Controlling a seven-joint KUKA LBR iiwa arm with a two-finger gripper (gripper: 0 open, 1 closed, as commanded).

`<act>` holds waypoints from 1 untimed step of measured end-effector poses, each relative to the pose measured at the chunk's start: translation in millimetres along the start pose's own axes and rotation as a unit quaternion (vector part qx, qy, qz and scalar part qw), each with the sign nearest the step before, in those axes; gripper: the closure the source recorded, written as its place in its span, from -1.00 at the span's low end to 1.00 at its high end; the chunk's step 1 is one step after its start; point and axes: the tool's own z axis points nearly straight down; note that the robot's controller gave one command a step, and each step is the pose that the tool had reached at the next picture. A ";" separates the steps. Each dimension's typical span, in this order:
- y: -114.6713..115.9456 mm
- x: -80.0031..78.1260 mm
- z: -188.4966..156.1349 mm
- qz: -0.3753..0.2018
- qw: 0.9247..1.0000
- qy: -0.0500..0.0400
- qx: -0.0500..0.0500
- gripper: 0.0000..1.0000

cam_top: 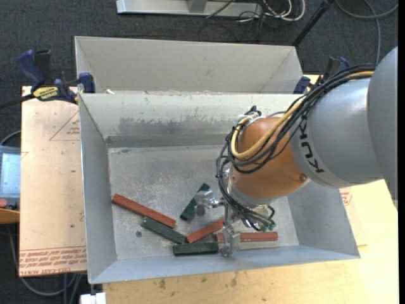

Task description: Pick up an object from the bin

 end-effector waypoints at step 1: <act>-3.9 1.5 28.1 0.060 0.998 -0.005 0.001 -1.00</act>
Offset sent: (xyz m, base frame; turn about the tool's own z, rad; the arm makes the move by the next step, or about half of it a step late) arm -0.0026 -0.0044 -0.0293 0.1187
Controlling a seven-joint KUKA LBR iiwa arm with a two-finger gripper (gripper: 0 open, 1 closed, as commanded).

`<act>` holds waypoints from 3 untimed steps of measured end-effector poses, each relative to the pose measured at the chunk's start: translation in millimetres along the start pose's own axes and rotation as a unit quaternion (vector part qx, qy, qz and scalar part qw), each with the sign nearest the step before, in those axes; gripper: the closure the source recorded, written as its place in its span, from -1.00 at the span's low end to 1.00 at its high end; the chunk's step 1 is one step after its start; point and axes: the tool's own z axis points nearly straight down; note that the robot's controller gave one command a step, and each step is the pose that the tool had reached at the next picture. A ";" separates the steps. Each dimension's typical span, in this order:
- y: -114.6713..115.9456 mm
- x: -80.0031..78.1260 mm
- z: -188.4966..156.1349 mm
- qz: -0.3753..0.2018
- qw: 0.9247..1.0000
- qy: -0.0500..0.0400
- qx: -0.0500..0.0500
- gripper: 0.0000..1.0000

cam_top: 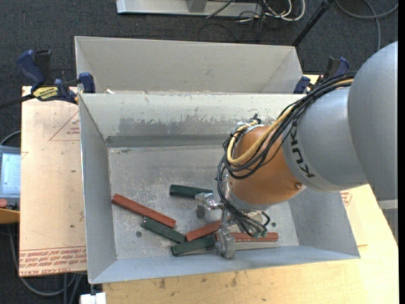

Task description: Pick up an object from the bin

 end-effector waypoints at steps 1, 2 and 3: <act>0.0 -1.6 -0.6 0.000 1.000 0.002 0.000 -1.00; 0.1 -0.8 -0.3 0.000 1.000 0.003 0.000 1.00; 0.5 -3.1 -61.7 0.000 1.000 0.001 0.000 1.00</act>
Offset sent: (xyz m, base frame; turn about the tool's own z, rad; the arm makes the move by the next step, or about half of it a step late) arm 0.0000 0.0000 0.0000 0.0000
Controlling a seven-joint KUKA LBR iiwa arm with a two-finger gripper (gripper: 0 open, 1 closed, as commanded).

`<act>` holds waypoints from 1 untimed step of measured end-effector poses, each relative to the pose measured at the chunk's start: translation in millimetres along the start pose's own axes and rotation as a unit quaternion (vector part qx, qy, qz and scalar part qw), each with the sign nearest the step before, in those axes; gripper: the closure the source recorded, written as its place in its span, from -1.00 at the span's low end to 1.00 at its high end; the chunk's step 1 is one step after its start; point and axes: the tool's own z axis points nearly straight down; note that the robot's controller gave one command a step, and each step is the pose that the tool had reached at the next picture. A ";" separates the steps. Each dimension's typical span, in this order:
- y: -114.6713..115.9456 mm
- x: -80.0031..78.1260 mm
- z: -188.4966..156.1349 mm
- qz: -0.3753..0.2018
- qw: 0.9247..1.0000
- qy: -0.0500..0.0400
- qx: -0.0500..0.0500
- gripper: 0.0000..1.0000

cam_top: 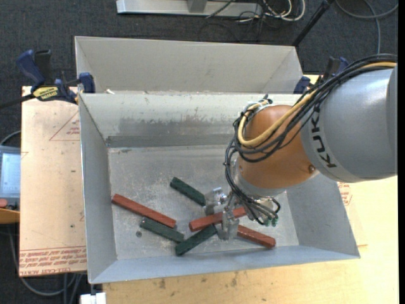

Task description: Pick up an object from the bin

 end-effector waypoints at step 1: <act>0.4 -1.7 -33.0 0.000 1.000 0.001 0.000 1.00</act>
Offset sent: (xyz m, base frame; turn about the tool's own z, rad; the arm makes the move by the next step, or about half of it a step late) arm 0.0000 -0.0001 0.0314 0.0000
